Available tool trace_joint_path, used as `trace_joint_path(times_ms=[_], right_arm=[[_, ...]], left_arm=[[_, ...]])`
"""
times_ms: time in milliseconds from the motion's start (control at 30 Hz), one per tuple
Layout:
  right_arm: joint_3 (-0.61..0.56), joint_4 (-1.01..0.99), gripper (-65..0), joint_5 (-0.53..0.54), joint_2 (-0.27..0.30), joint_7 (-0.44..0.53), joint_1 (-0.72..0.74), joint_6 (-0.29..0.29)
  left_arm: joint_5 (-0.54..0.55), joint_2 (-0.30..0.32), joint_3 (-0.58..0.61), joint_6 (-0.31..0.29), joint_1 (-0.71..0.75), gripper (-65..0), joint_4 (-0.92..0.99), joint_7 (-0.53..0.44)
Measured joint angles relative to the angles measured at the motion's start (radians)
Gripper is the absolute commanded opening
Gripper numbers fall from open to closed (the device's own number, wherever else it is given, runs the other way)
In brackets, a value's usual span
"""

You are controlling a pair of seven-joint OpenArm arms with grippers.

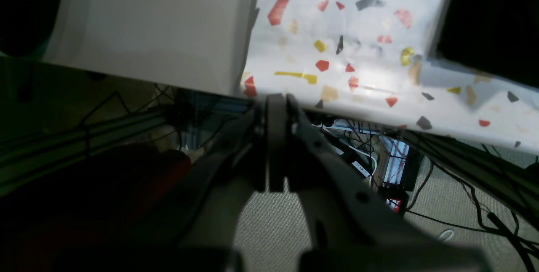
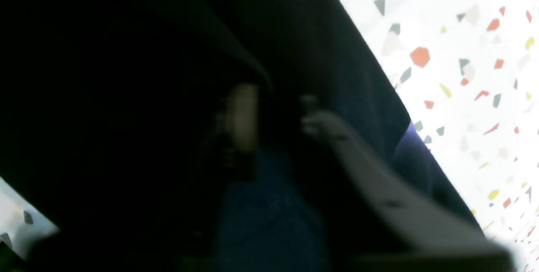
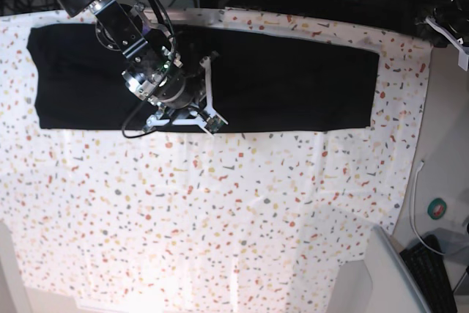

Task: Layout the t-shirt on the table in an organized manner, then fold the t-shirt properly
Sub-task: 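Press the folded shirt flat with the right gripper along its middle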

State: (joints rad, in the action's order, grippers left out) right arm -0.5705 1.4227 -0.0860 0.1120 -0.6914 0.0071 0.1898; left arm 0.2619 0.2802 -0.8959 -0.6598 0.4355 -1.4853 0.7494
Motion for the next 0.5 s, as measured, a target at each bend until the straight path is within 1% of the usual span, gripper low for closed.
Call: trace_joint_path(times_ms=[67,167,367,500], right_arm=[[0.001,0.000,-65.0,0.000,0.000,-0.001,0.000,0.000],[0.007,0.002,-65.0,-0.001,-0.020,-0.008,-0.013,-0.001],[0.005,0.136,-65.0,-0.002,-0.021,-0.012,-0.111,-0.003],[0.006,0.146,-65.0,-0.001,-0.021,-0.012,-0.137,-0.003]], left_arm=[[0.000,0.000,0.000,0.000,0.000,-65.0,0.000,0.000],[0.000,0.000,0.000,0.000,0.000,-65.0,0.000,0.000],[0.000,0.003,-0.002,0.000,0.000,-65.0,0.000,0.000],[0.000,0.023,0.001,0.000,0.002,-65.0,0.000,0.003]])
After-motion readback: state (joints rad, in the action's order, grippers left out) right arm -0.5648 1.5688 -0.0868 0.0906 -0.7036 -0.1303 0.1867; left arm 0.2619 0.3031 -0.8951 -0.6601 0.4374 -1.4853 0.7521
